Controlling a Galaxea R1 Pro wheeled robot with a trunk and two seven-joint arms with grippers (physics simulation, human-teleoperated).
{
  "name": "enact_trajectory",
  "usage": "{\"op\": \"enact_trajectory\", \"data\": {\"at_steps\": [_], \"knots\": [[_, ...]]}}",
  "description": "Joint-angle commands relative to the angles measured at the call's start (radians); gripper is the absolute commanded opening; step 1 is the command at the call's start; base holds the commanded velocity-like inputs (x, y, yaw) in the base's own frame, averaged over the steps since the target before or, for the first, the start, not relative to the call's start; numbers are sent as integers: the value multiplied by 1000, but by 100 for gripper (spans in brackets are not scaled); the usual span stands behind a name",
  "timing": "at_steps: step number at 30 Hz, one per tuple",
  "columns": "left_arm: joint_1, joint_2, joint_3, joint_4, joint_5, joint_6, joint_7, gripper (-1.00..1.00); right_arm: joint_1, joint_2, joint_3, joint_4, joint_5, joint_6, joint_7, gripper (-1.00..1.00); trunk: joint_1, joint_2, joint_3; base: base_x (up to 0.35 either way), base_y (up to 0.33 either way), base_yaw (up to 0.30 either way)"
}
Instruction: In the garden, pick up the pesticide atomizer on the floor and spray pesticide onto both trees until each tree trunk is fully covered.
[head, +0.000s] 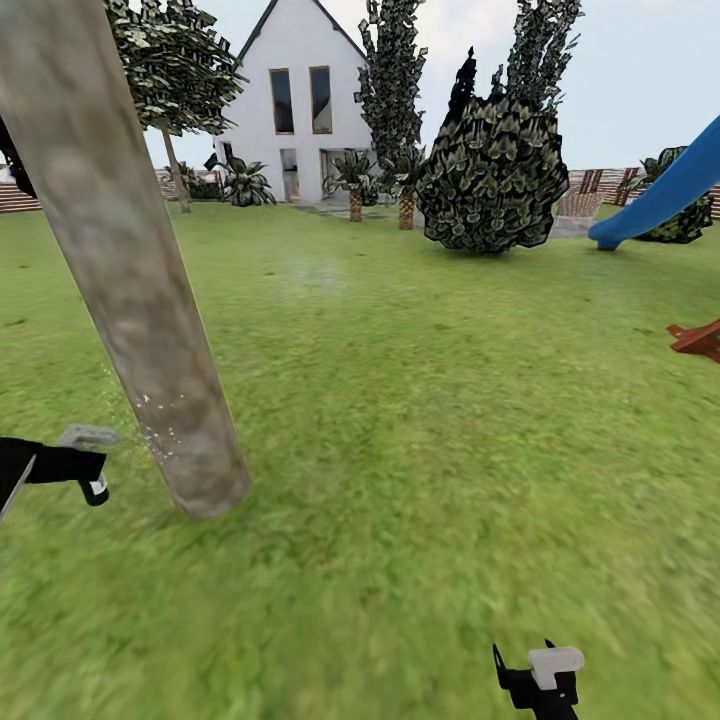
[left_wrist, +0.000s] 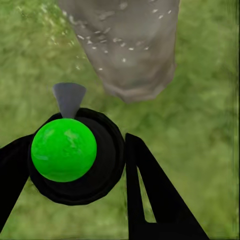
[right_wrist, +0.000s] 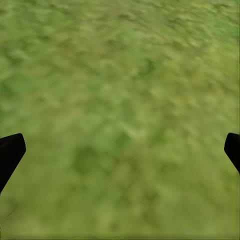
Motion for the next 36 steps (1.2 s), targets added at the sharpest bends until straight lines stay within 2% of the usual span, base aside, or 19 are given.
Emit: {"op": "enact_trajectory", "data": {"at_steps": [1, 3, 4, 6, 8, 10, 11, 13, 15, 19, 23, 32, 36], "knots": [[1, -1, 6, 7, -9, -1, -15, -100, -1, 1, -8, 1, 10, -4, -1, 100, 0, 0, -1, 0, 0, 0], [25, -6, 6, 13, -8, -4, -17, -100, -1, 1, -8, 1, 11, -4, -1, 100, 0, 0, -1, 0, 0, 0], [38, -21, 2, 14, -7, -4, -18, -100, -1, 0, -8, 1, 10, -4, -1, 100, 0, 0, -1, 0, 0, 0], [50, -78, -4, 13, -13, -4, -17, -100, -1, 1, -8, 1, 11, -4, -1, 100, 0, 0, -1, 0, 0, 0], [53, -92, -6, 13, -15, -3, -15, -100, -1, 0, -8, 1, 11, -4, -1, 100, 0, 0, -1, 0, 0, 0], [50, -84, 2, 13, -16, 0, -13, -100, -1, 1, -8, 1, 11, -4, -1, 100, 0, 0, -1, 0, 0, 0], [46, -57, 6, 12, -15, 2, -14, -100, -1, 1, -8, 1, 11, -4, -1, 100, 0, 0, -1, 0, 0, 0], [49, -30, 8, 5, -15, 0, -12, -100, -1, 0, -8, 1, 11, -4, -1, 100, 0, 0, -1, 0, 0, 0], [54, -20, 11, 4, -15, -2, -6, -100, -1, 0, -8, 1, 11, -4, -1, 100, 0, 0, -1, 0, 0, 0], [53, -20, 12, 2, -14, 1, 0, -100, -1, 1, -8, 1, 11, -4, -1, 100, 0, 0, -1, 0, -174, 0], [53, -23, 13, 2, -9, 2, 46, -100, -1, 1, -8, 1, 11, -4, -2, 100, 0, 0, -1, 0, -266, 0], [53, -26, 13, 1, -7, 3, 51, -100, -1, 1, -8, 1, 11, -4, -2, 100, 0, 0, -1, 0, -269, 3], [53, -28, 13, 1, -7, 3, 54, -100, -1, 1, -8, 1, 11, -4, -2, 100, 0, 0, -1, 0, -270, 176]]}}
